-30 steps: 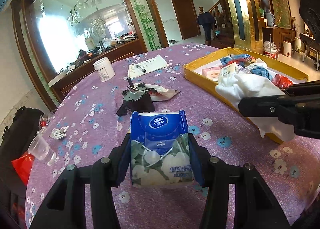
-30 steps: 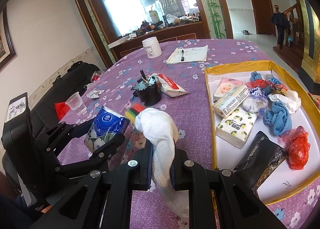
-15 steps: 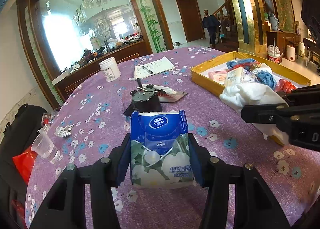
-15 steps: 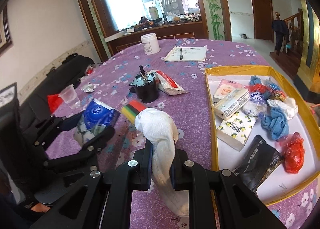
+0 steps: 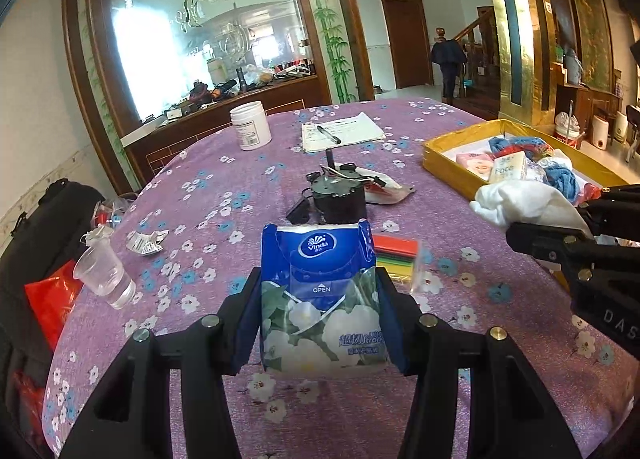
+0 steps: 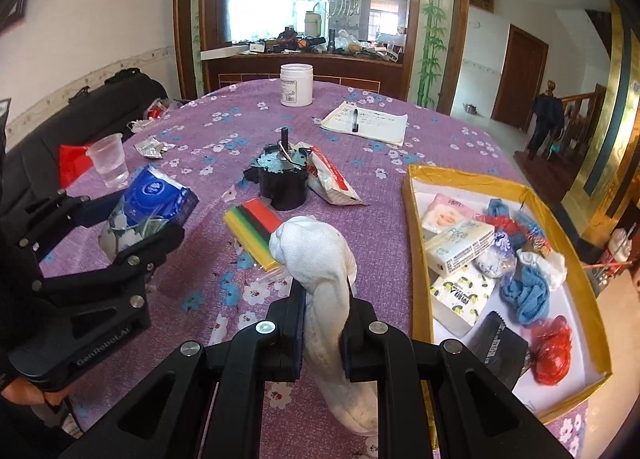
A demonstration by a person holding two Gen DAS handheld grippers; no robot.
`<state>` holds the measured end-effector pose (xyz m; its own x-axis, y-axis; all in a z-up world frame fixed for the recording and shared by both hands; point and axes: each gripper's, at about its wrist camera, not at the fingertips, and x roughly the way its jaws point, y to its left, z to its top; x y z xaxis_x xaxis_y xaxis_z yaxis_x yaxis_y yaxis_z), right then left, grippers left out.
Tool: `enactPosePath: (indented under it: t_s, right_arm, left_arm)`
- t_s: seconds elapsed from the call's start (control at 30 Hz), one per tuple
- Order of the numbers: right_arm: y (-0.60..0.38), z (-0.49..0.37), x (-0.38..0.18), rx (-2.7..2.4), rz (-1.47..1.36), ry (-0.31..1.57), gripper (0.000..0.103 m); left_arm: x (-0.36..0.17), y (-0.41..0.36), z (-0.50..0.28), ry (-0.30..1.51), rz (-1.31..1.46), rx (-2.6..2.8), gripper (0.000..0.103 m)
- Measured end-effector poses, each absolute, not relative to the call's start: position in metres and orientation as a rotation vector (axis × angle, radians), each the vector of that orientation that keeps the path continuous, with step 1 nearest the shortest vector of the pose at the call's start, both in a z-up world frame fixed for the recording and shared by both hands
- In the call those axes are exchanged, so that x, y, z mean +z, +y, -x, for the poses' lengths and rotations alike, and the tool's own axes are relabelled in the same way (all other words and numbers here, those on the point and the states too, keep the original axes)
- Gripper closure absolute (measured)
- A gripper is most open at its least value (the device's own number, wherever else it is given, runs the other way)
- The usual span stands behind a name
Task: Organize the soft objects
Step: 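Lift the white sock with the right tool while the left lifts the Vinda pack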
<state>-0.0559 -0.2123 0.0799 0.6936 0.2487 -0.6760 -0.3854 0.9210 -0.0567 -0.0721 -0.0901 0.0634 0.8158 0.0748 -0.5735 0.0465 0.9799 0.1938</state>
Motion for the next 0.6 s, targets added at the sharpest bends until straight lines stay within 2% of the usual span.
enactPosePath:
  t_s: [0.6]
  right_arm:
    - [-0.2055, 0.0605, 0.0758, 0.329, 0.275, 0.706, 0.088]
  left_arm:
    - [0.0630, -0.0885, 0.0710, 0.620, -0.202, 0.018, 0.051]
